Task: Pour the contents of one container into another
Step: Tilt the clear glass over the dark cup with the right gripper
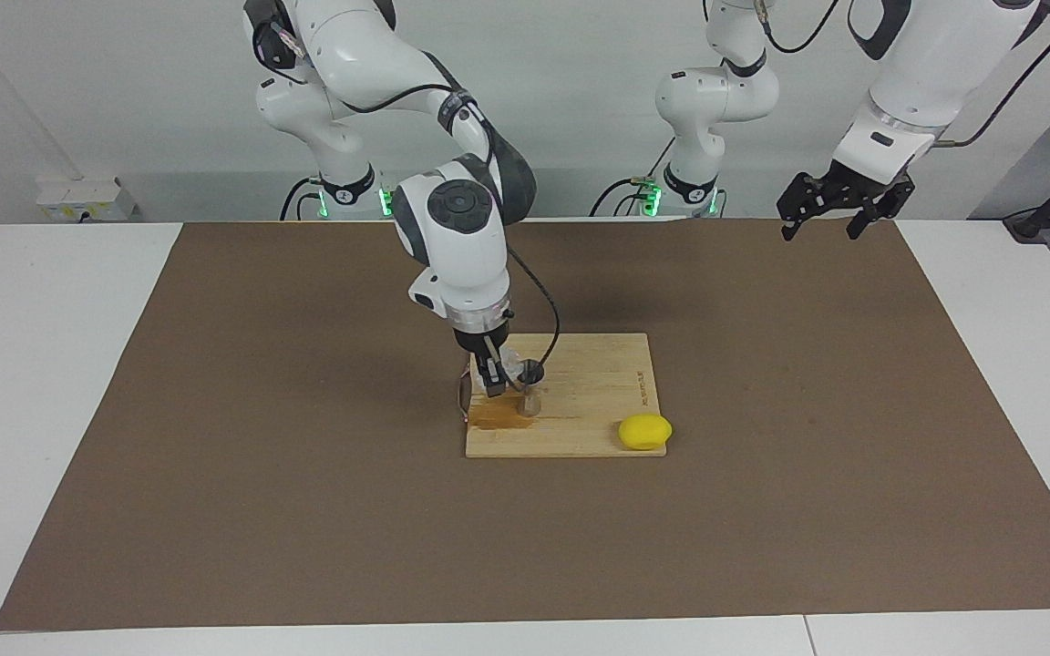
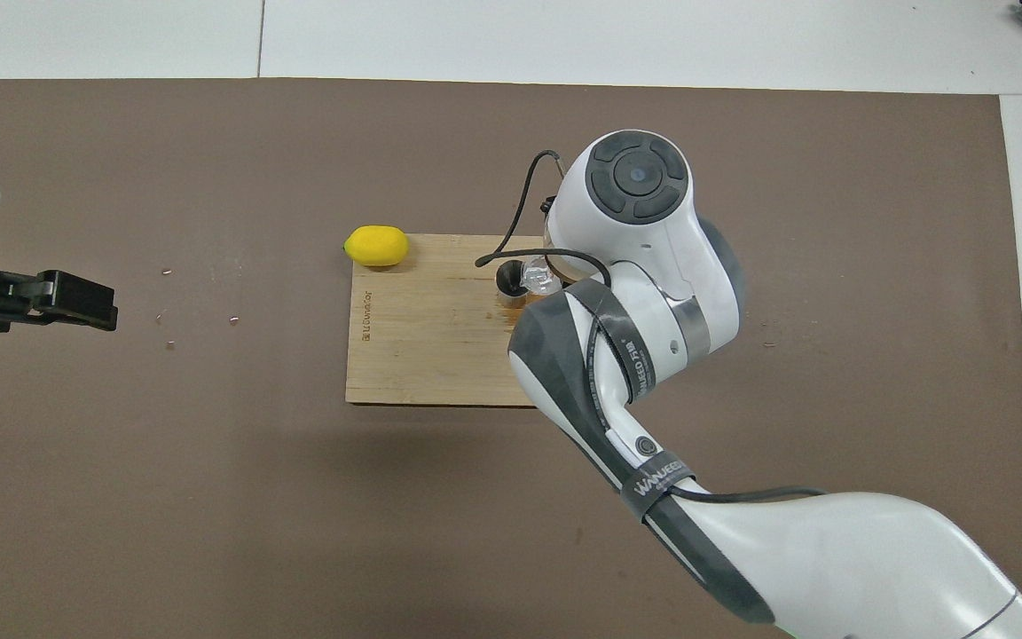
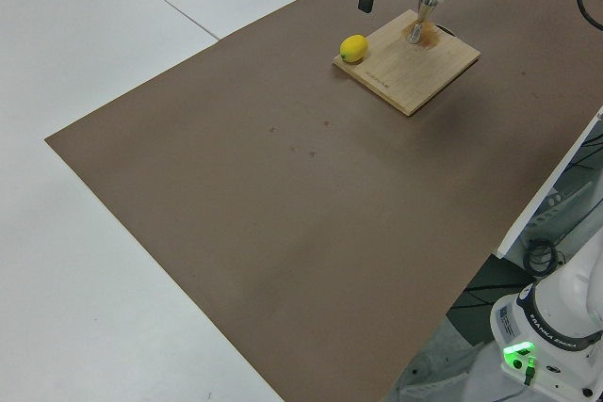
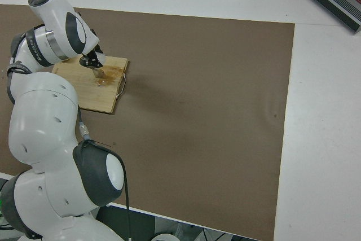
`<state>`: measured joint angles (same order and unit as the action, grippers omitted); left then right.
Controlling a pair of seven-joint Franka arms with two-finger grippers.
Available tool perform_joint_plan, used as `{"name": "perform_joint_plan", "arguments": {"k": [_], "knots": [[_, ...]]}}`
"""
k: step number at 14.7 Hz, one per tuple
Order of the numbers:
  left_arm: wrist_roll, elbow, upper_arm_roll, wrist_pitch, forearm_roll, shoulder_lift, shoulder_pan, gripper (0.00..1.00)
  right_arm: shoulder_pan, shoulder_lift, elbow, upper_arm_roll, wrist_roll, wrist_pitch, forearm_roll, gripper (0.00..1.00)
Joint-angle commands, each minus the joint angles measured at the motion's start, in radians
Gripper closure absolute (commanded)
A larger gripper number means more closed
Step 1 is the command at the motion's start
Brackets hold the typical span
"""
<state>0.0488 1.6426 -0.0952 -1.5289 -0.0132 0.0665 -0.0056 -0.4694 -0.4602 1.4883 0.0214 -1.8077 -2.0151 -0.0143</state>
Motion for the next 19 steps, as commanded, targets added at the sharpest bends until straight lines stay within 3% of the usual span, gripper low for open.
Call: {"name": "perform_joint_plan", "arguments": {"k": [1,11,19], "knots": [[-0.012,-0.003,-0.014,0.023,0.002,0.006,0.016,0.00,-0.011,-0.021,-0.042,0.000,-0.024,0.032,-0.055,1.00],[-0.004,0.002,-0.017,0.000,-0.005,0.010,0.029,0.00,-0.028,-0.038,-0.105,0.000,-0.022,0.104,-0.104,1.00],[-0.001,0.005,-0.017,-0.039,-0.008,0.010,0.029,0.00,-0.021,-0.049,-0.143,0.003,-0.022,0.116,-0.035,1.00]]}}
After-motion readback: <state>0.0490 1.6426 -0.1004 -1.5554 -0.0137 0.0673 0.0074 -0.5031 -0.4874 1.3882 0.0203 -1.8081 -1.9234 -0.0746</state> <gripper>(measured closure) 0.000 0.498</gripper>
